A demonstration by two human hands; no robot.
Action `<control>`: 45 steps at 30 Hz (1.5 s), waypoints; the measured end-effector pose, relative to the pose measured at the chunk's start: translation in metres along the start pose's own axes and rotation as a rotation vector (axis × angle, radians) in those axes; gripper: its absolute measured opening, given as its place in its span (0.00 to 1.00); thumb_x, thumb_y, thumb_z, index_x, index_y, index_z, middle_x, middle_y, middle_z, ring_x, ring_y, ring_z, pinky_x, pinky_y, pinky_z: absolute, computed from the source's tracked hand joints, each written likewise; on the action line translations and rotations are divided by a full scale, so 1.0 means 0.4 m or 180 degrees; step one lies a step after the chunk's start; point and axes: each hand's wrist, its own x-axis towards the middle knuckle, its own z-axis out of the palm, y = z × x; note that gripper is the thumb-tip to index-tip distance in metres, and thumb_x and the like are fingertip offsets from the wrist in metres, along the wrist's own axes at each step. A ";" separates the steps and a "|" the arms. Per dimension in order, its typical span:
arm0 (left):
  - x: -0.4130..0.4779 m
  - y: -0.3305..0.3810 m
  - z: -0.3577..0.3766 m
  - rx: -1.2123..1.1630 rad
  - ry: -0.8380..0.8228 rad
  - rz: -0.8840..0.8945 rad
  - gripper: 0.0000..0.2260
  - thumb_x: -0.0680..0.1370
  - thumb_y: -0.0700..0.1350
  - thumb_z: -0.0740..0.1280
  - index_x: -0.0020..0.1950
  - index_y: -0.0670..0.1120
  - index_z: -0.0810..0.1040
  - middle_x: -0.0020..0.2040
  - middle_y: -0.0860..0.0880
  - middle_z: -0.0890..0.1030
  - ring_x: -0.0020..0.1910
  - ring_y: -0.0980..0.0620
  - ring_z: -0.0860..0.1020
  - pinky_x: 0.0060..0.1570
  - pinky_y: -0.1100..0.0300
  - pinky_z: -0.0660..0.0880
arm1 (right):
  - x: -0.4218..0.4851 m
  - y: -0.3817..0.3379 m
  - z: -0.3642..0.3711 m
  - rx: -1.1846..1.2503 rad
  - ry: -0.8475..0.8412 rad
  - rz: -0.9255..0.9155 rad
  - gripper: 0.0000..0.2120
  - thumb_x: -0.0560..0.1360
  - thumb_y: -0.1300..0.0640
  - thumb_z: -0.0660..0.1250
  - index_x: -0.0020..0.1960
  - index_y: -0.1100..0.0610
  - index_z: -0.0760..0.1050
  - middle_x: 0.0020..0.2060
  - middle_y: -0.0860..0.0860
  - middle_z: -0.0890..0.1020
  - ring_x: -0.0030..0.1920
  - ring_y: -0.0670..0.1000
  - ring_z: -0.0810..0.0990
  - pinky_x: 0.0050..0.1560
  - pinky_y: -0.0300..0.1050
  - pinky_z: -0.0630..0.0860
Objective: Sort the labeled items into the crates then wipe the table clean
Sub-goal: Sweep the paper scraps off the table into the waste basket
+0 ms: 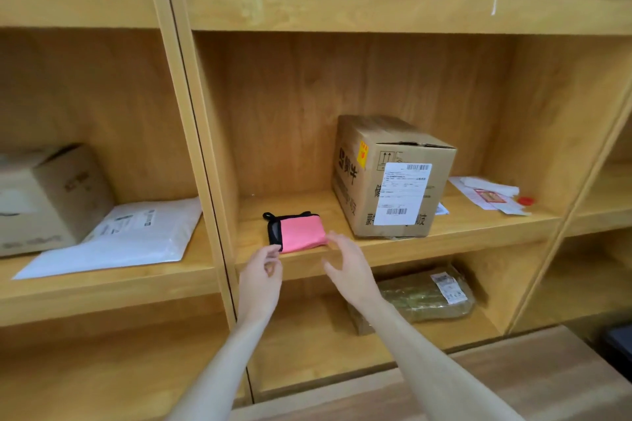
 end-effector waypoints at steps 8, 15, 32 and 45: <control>0.093 -0.021 0.023 0.1548 -0.0220 0.0113 0.19 0.78 0.54 0.66 0.70 0.58 0.73 0.70 0.58 0.72 0.68 0.50 0.66 0.65 0.50 0.66 | 0.061 0.014 0.035 -0.1097 0.0028 -0.0266 0.23 0.77 0.55 0.68 0.71 0.48 0.70 0.64 0.44 0.79 0.65 0.52 0.71 0.62 0.52 0.74; 0.082 -0.023 0.033 0.1870 0.0181 0.0503 0.14 0.77 0.49 0.71 0.62 0.55 0.81 0.61 0.57 0.81 0.62 0.52 0.74 0.58 0.53 0.72 | 0.095 0.009 0.019 -0.1707 0.0166 -0.0497 0.09 0.75 0.54 0.72 0.55 0.51 0.82 0.48 0.47 0.84 0.51 0.52 0.76 0.46 0.49 0.79; -0.014 0.037 0.050 0.1963 0.0321 0.0737 0.15 0.76 0.41 0.70 0.61 0.52 0.77 0.51 0.54 0.84 0.49 0.51 0.81 0.44 0.57 0.78 | 0.038 0.065 -0.032 0.1203 -0.0413 -0.0030 0.04 0.83 0.59 0.60 0.49 0.53 0.69 0.63 0.47 0.80 0.58 0.40 0.79 0.57 0.47 0.82; -0.259 0.221 0.262 0.0186 -0.0263 0.0260 0.07 0.82 0.43 0.58 0.53 0.56 0.71 0.38 0.49 0.78 0.30 0.52 0.72 0.33 0.58 0.69 | -0.140 0.218 -0.286 0.2191 -0.0535 0.0439 0.04 0.82 0.60 0.61 0.49 0.61 0.69 0.60 0.54 0.81 0.60 0.49 0.82 0.61 0.53 0.80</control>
